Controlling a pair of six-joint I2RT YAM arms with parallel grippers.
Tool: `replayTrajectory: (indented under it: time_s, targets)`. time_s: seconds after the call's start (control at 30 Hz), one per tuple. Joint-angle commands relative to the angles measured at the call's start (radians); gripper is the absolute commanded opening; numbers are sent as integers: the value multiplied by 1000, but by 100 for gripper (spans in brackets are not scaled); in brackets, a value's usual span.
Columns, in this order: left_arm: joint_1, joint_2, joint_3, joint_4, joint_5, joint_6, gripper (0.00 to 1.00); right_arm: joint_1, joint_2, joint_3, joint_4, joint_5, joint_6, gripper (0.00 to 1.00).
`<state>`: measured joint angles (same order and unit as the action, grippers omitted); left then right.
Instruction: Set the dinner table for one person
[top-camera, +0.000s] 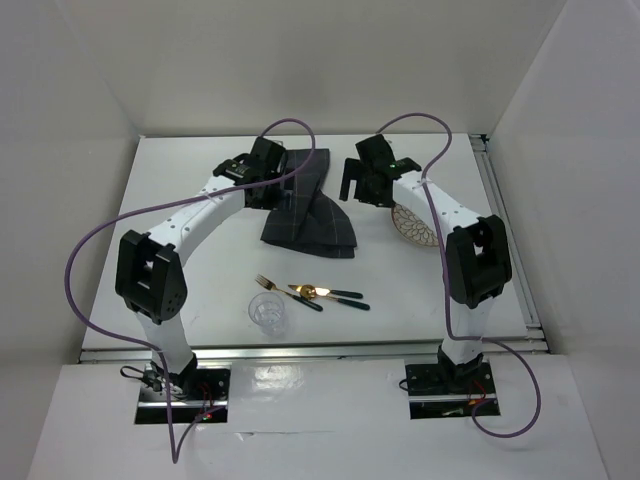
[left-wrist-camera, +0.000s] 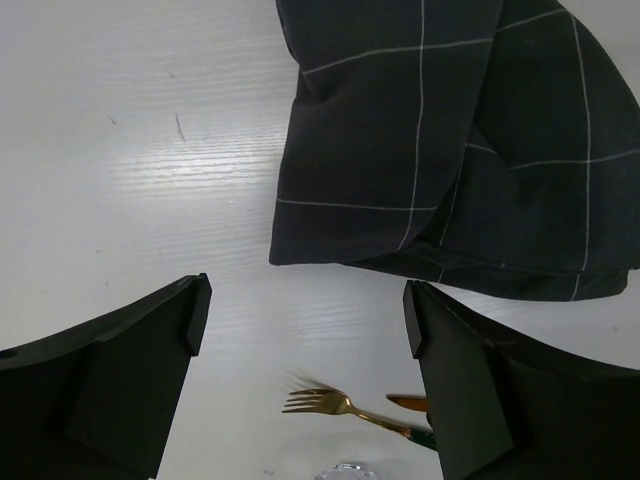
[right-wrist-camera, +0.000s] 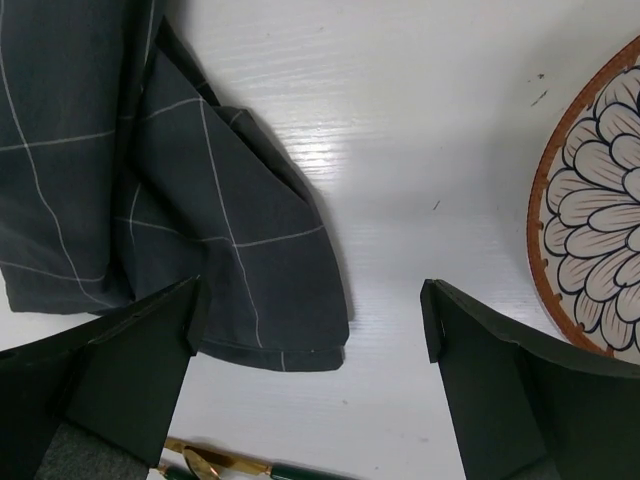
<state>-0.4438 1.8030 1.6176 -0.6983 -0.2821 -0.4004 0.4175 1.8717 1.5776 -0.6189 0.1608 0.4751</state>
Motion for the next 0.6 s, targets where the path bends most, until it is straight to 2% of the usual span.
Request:
replayTrajectory:
  time_s: [0.0, 0.23, 0.4, 0.57]
  targets:
    - [1, 2, 22, -9, 50, -26, 97, 9, -14, -2, -2, -1, 22, 100]
    - [-18, 25, 45, 2, 92, -47, 97, 9, -123, -145, 94, -85, 22, 100]
    - [-36, 131, 122, 0, 112, -68, 97, 9, -186, -287, 173, -168, 22, 100]
    - [-45, 235, 195, -10, 121, -68, 99, 9, -172, -334, 222, -198, 43, 100]
